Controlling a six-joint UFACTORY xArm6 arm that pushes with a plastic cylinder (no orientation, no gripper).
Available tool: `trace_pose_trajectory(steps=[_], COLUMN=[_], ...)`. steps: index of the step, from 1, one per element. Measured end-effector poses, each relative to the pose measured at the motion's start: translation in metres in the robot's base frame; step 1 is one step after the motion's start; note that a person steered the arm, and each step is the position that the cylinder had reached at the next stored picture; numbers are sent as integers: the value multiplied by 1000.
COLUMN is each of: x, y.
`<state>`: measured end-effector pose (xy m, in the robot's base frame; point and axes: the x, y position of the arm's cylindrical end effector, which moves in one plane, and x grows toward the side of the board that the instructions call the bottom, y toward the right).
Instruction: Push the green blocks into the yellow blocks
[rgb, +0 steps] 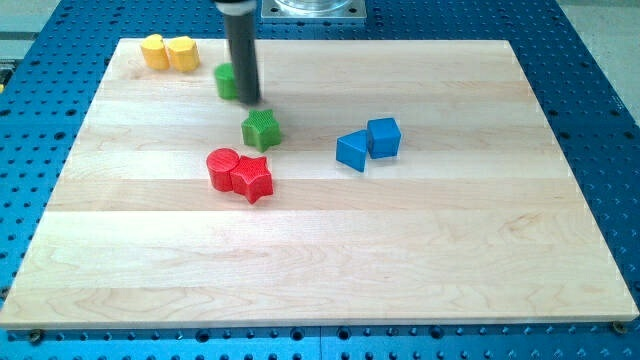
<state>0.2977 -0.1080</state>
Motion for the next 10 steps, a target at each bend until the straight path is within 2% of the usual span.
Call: trace_pose_trajectory(steps=[1,2,3,4,5,6,7,8,9,10], x=[-12,-30,3,12,62,85,76,110,144,128], y=[3,-59,-50,60,105,7,-35,44,0,-58])
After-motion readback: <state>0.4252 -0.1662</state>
